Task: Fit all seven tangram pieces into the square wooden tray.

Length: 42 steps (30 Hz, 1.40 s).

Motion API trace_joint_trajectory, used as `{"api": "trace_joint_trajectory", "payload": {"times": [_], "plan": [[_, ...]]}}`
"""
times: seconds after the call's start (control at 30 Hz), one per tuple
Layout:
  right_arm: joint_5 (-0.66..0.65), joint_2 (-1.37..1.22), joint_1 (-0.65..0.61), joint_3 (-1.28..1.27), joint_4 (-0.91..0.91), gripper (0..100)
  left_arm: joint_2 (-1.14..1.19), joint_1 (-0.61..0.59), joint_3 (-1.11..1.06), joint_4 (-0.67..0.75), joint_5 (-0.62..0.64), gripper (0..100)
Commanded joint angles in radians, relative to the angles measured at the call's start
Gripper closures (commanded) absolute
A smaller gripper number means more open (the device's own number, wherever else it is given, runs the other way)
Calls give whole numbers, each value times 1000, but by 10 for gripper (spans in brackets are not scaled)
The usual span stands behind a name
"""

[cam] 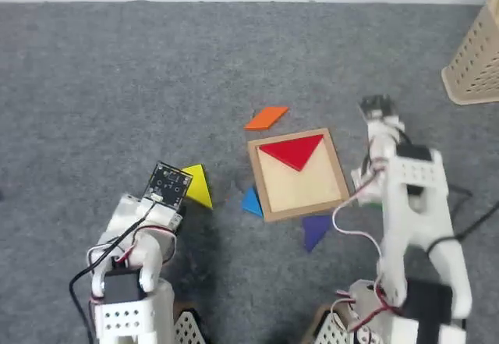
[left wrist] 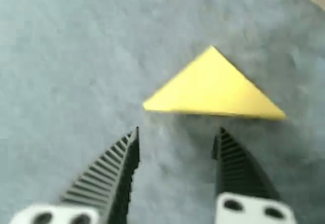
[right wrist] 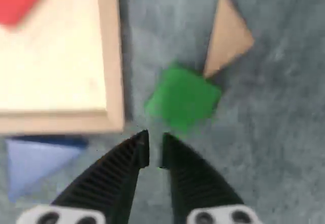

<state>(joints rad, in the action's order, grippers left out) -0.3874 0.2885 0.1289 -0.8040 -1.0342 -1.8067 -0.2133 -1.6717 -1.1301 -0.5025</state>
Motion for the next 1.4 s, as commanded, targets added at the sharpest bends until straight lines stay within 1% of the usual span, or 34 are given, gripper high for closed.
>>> {"api": "trace_joint_trajectory", "payload": {"times": [0.0,0.07,0.13,0.2,0.27,0.37,0.47,0.53,0.6,0.73,0.9,0.97,1.1,1.17,1.27,1.37], "plan": [[-91,93,81,-94,61,987,-6,-15,131,2,-40,781],[-110,102,105,-140,97,993,14,-17,220,-54,-40,781],[-109,104,119,-181,134,992,100,-17,332,-103,-37,782],[-107,104,124,-219,166,992,250,-15,456,-141,-34,782],[-107,107,119,-267,208,992,442,-15,604,-172,-3,779],[-107,113,125,-287,225,992,760,-9,858,-235,86,779],[-107,117,119,-290,228,992,1086,34,1102,-362,201,778],[-107,113,119,-290,229,992,1274,61,1228,-423,278,778],[-107,113,120,-292,229,992,1419,72,1313,-434,362,773],[-107,111,124,-292,231,992,1591,72,1399,-433,531,733],[-107,119,120,-302,232,992,1718,72,1394,-434,727,695],[-107,119,120,-302,232,992,1783,69,1394,-433,786,691],[-107,117,120,-302,232,992,1926,74,1399,-431,829,687],[-107,117,120,-302,232,992,1996,74,1425,-431,842,665],[-107,117,120,-302,232,992,2104,74,1491,-431,842,639],[-107,117,120,-302,232,992,2205,74,1581,-434,844,638]]}}
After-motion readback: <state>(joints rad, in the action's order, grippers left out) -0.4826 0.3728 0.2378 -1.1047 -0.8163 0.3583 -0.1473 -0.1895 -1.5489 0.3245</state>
